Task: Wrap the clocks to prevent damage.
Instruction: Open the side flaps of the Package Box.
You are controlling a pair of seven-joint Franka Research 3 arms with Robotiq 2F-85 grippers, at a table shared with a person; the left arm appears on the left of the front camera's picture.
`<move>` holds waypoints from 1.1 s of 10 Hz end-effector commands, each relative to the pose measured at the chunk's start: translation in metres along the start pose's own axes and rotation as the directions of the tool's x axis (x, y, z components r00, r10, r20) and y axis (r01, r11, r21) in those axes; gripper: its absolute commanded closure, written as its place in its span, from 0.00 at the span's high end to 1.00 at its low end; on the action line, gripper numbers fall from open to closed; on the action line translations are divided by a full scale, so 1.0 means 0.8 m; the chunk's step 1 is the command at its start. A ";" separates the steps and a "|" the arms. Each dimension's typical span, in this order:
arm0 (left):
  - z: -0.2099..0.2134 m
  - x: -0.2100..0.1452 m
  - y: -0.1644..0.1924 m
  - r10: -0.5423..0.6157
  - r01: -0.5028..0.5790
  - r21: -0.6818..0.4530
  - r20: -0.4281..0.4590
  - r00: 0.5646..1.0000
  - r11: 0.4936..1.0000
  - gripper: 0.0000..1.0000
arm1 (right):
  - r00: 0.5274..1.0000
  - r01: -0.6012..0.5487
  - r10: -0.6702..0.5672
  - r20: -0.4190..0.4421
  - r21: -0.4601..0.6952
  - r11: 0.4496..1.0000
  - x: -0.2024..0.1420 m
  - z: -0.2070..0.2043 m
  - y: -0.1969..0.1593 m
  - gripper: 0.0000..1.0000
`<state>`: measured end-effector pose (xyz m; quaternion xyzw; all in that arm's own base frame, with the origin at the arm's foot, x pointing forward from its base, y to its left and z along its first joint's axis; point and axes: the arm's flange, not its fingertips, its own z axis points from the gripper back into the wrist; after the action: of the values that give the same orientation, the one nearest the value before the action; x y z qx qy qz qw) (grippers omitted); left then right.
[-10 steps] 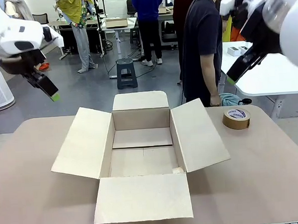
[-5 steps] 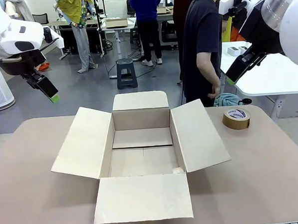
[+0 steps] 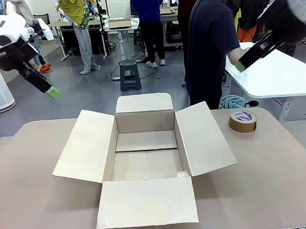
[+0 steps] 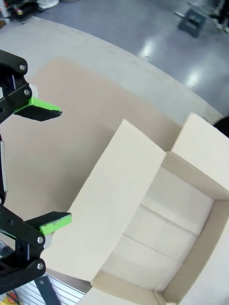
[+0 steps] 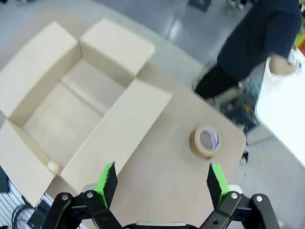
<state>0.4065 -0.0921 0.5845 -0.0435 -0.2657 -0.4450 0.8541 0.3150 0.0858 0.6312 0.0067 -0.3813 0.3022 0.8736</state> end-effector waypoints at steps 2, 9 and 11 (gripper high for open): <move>-0.016 0.002 0.048 -0.124 0.136 -0.146 0.084 0.989 0.980 1.00 | 0.967 -0.021 -0.035 0.252 0.218 0.976 -0.022 -0.030 -0.062 1.00; 0.009 -0.095 0.072 -0.191 0.368 -0.220 0.561 0.805 0.903 1.00 | 0.971 -0.158 0.057 0.231 0.444 0.882 -0.083 -0.039 -0.096 1.00; 0.008 -0.104 0.068 -0.172 0.384 -0.240 0.605 0.778 0.892 1.00 | 0.973 -0.163 0.072 0.219 0.431 0.888 -0.088 -0.031 -0.097 1.00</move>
<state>0.4042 0.0050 0.5644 -0.2744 -0.4247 -0.5738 0.6443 0.3359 -0.0097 0.5817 0.2178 -0.3836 0.4268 0.7895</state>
